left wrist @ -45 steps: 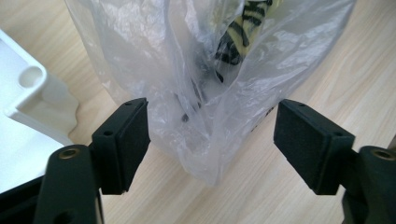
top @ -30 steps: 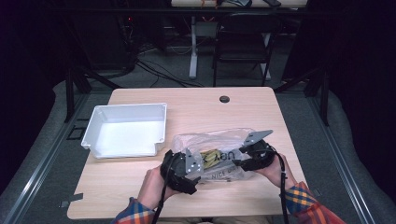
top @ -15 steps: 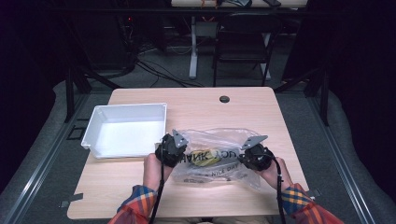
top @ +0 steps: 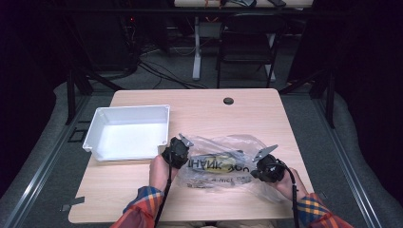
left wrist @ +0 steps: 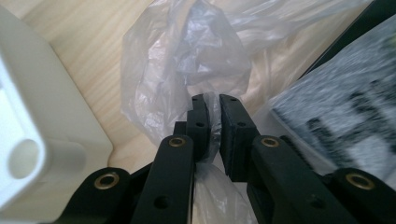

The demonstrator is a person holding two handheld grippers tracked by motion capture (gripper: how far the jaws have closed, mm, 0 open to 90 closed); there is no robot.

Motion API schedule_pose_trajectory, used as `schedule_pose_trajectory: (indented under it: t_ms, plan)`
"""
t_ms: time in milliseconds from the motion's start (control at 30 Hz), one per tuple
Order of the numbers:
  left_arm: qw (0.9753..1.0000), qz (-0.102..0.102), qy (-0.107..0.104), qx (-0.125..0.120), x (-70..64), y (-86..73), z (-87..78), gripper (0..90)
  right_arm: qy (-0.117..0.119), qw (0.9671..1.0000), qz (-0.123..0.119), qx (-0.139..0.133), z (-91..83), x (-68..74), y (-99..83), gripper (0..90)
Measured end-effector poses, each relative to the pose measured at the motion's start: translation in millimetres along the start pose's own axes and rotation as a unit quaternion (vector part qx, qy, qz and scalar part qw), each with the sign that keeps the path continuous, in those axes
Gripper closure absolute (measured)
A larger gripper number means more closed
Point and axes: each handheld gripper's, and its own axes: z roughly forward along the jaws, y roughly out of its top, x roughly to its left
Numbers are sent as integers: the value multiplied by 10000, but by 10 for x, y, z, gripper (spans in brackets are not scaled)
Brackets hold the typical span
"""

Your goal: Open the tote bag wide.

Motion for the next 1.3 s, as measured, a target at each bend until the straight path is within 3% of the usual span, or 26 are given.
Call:
schedule_pose_trajectory:
  t_ms: [267, 433, 467, 633, 733, 1033, 1133, 1167, 1233, 1300]
  plan:
    - [9990, 157, 40, 417, -27, -51, 167, 837, 280, 9992, -146, 252, -37, 40, -119, 900]
    - [9987, 215, 33, 462, -34, -51, 196, 802, 326, 9989, -200, 266, -36, 59, -121, 898]
    - [9989, 159, 8, 440, -26, -51, 185, 762, 368, 9988, -218, 230, -52, 54, -108, 837]
    - [9998, 23, -171, 130, 16, -6, -85, 568, 509, 9979, -278, -271, -215, 94, -40, 650]
    - [9997, 22, -216, -73, 28, 20, -313, 504, 525, 9969, -295, -501, -310, 125, 9, 571]
    - [9990, 83, -234, -377, 73, 9, -695, 383, 527, 9934, -350, -952, -494, 196, 122, 498]
    - [9972, 249, -446, -553, -9, 5, -799, 375, 438, 9908, -378, -1224, -568, 212, 158, 492]
    - [9966, 306, -491, -594, -46, 11, -818, 376, 311, 9895, -355, -1365, -604, 217, 185, 484]
    - [9934, 560, -733, -688, -158, 33, -845, 378, 101, 9885, -332, -1474, -632, 204, 231, 479]
    - [9907, 810, -829, -710, -284, 57, -814, 379, -135, 9886, -242, -1478, -602, 164, 294, 482]
